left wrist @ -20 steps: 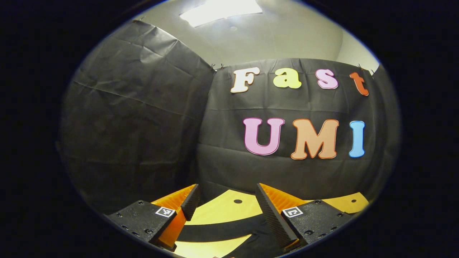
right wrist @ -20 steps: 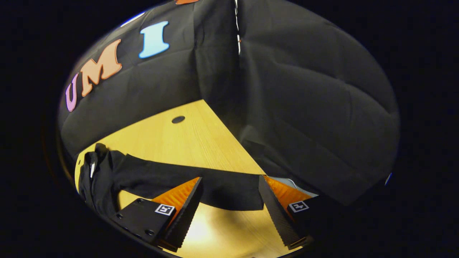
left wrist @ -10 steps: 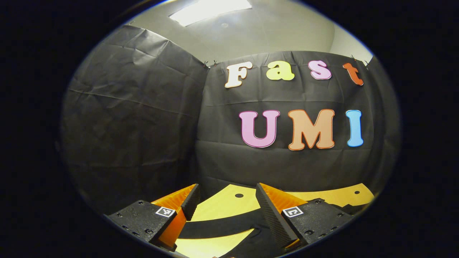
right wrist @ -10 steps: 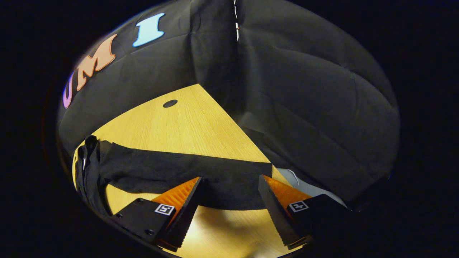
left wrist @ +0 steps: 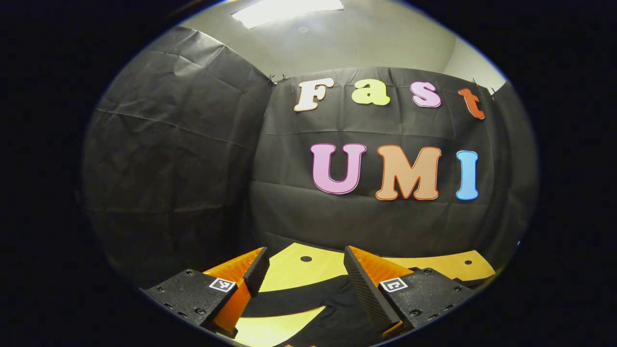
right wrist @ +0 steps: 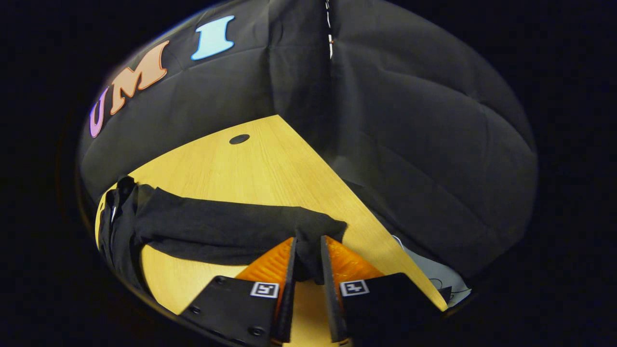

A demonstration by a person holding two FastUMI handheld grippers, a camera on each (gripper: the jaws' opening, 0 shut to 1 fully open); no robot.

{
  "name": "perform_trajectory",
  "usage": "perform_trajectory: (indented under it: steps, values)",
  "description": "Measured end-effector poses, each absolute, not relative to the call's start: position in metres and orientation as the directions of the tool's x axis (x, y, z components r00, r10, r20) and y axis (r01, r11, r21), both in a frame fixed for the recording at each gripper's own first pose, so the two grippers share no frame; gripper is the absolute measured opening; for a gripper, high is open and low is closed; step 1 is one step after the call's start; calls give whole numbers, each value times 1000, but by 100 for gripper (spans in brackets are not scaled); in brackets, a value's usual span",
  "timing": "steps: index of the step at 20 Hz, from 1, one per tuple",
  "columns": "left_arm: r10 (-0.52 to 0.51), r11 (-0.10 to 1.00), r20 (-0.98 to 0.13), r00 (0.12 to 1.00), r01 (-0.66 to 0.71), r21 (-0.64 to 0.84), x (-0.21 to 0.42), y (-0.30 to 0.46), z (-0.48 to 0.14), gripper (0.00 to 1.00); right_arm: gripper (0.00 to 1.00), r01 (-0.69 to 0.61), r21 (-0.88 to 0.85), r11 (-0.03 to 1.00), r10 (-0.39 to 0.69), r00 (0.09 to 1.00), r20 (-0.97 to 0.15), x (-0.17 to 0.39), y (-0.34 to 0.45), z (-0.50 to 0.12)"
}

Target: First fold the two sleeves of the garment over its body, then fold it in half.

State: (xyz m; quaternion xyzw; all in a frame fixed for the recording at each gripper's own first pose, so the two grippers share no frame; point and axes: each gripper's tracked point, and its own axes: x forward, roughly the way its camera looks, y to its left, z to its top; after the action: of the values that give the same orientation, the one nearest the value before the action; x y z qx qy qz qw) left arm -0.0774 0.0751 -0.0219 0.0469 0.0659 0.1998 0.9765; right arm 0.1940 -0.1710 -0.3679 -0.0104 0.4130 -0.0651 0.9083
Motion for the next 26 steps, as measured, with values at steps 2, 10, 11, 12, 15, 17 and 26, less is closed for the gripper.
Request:
perform_trajectory:
  steps: [2, 10, 11, 12, 15, 17, 26]
  values:
    - [392, 919, -120, 912, -381, 105, -75, 77, -26, 93, 28, 123, -52, 991, -119, 636, -762, 194, -167, -367]
    - [310, 951, -134, 941, -304, 60, -37, 77, -30, 93, 10, 206, 53, 977, -82, 594, -800, 202, -158, -349]
    - [287, 958, -131, 949, -282, 56, -30, 74, -31, 93, 10, 209, 57, 976, -83, 606, -791, 206, -153, -343]
    - [266, 964, -132, 955, -261, 51, -22, 69, -32, 92, 10, 212, 60, 975, -85, 612, -786, 208, -148, -339]
    - [196, 980, -137, 971, -196, 17, -8, 54, -37, 92, 10, 208, 76, 975, -76, 635, -769, 214, -129, -321]
    - [157, 987, -148, 977, -161, -18, -2, 45, -42, 92, 10, 193, 96, 977, -57, 662, -747, 218, -110, -305]
    - [199, 975, -149, 969, -212, -72, -22, 98, -47, 93, 10, -94, 85, 992, 127, 745, -655, 220, 65, -248]
